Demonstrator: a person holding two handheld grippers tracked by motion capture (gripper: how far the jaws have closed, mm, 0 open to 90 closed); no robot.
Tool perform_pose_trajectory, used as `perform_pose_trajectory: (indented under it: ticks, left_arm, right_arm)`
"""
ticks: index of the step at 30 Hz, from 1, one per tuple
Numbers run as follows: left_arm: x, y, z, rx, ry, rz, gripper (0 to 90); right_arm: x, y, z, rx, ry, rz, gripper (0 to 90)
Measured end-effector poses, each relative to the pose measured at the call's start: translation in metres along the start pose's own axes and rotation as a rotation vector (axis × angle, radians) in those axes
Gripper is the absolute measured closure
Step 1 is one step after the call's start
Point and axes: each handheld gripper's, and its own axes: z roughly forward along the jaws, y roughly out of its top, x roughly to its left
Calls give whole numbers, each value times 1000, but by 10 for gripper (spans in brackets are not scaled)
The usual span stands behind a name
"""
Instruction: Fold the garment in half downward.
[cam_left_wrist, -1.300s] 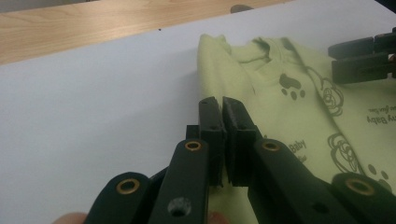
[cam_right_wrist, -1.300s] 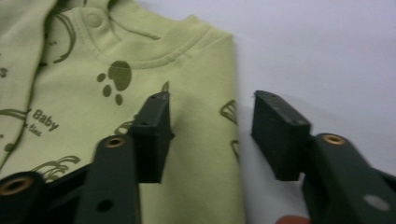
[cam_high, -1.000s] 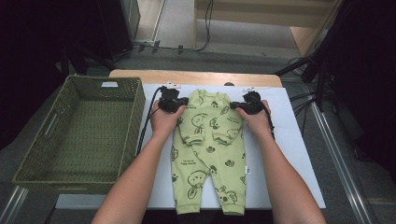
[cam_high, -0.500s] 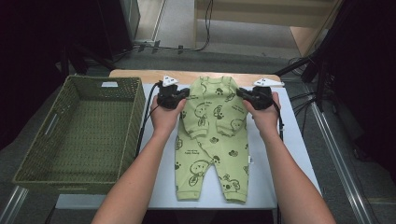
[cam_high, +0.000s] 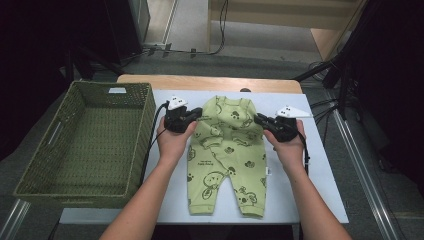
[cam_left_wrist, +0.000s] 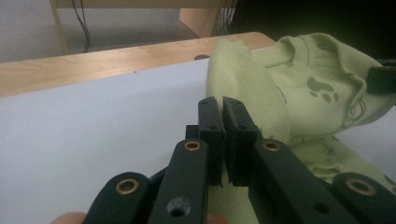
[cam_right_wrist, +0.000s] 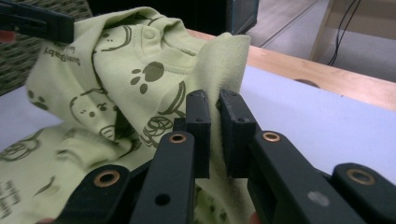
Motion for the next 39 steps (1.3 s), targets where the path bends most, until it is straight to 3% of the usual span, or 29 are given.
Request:
perform_pose_trajectory:
  ticks: [9, 15, 21, 26, 35, 37, 39]
  left_arm:
    - [-19, -24, -23, -25, -11, 54, 862]
    - [-29, -47, -38, -34, -32, 62, 861]
    - [-35, -68, -46, -7, -40, 59, 857]
    - [-42, -80, -53, 27, -42, 80, 856]
    - [-46, -97, -53, 132, -44, 103, 852]
    - [-45, -99, -51, 151, -44, 102, 836]
    - [-45, -99, -51, 149, -39, 99, 765]
  right_arm:
    - [19, -26, -24, -32, 19, 33, 809]
    - [35, -40, -34, -18, 13, -2, 809]
    - [45, -56, -40, 6, 25, -7, 809]
    - [49, -68, -45, 39, 34, -1, 807]
    - [53, -86, -47, 121, 44, 21, 805]
    - [53, -89, -45, 135, 46, 23, 804]
    - [53, -88, -45, 140, 46, 25, 802]
